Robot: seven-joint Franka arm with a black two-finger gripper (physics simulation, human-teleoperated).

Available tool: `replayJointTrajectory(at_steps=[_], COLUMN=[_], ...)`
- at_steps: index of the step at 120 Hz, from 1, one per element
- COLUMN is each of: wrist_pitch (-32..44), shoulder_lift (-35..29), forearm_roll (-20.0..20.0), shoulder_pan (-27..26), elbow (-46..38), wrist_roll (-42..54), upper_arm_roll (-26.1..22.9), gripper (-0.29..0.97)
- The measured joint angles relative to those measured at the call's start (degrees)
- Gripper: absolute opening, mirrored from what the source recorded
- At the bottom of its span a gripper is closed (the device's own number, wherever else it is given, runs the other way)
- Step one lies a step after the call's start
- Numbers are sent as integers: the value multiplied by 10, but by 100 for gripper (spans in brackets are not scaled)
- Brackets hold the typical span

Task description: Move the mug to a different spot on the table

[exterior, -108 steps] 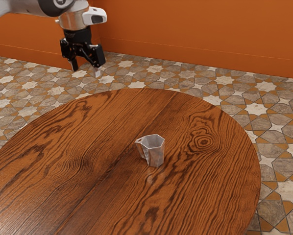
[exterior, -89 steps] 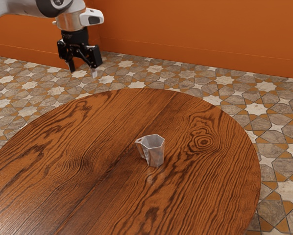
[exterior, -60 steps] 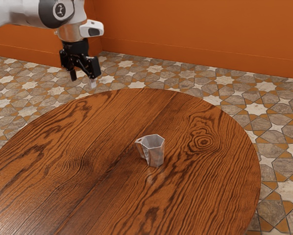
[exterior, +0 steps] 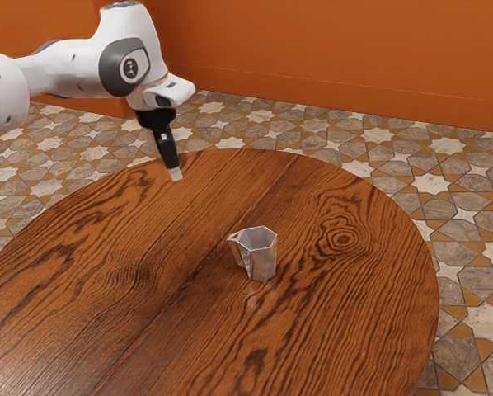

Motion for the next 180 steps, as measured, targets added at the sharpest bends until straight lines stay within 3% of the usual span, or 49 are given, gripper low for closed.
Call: replayJointTrajectory(at_steps=[23,82,136,180], wrist_pitch=[51,130,172,185], shoulder_lift=[21,110,166,183], forearm_roll=[-69,-169,-288,-332], shoulder_pan=[7,5,3,-5], elbow=[-37,-58,-66,-70], wrist_roll=[154,434,542,582], upper_arm_roll=[0,-3,-4,-4], gripper=[68,68,68,68])
